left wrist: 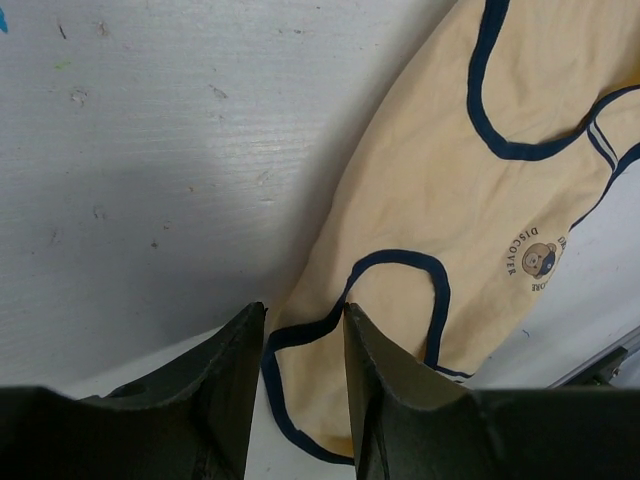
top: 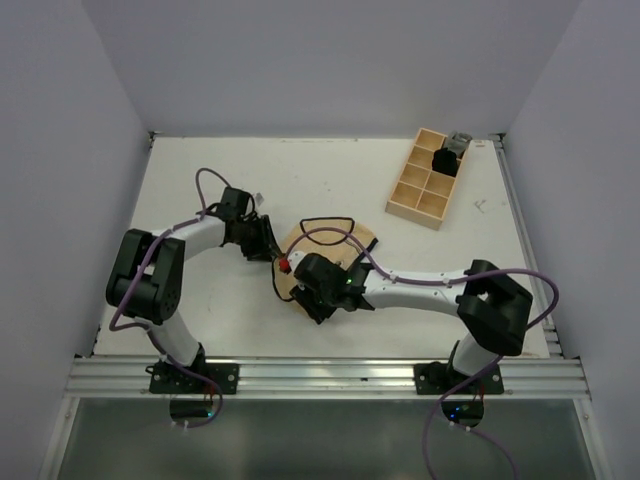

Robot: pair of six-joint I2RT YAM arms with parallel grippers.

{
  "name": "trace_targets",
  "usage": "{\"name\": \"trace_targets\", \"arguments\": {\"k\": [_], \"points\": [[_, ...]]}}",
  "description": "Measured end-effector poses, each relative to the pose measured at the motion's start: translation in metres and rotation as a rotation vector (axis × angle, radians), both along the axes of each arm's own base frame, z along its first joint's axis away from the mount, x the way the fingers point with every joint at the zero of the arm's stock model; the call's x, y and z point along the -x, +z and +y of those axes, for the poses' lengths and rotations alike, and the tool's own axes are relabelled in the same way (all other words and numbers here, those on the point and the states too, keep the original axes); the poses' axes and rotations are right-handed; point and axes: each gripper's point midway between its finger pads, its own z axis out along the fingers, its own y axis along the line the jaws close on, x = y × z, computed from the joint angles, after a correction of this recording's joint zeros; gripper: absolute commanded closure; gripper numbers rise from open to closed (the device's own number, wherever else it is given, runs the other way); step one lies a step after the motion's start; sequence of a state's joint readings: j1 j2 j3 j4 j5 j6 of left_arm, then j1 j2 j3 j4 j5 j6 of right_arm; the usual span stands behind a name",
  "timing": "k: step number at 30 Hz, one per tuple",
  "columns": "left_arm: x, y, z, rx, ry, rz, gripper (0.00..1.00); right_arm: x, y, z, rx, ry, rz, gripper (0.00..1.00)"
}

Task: Roll the underwear
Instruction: Fold the underwear

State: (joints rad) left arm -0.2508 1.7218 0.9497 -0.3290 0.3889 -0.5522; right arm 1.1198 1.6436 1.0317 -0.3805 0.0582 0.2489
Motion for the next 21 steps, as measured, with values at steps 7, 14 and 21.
{"name": "trace_targets", "arguments": {"k": [7, 14, 21], "points": [[0.0, -0.002, 0.0, -0.003, 0.002, 0.004, 0.69, 0.007, -0.02, -0.004, 0.061, 0.012, 0.0, 0.59], [-0.001, -0.006, 0.003, -0.02, 0.006, 0.005, 0.91, 0.008, -0.038, -0.008, 0.116, 0.006, -0.001, 0.62], [-0.001, -0.009, 0.007, -0.047, 0.005, 0.002, 0.95, 0.006, -0.037, -0.011, 0.114, -0.033, -0.011, 0.63]]}}
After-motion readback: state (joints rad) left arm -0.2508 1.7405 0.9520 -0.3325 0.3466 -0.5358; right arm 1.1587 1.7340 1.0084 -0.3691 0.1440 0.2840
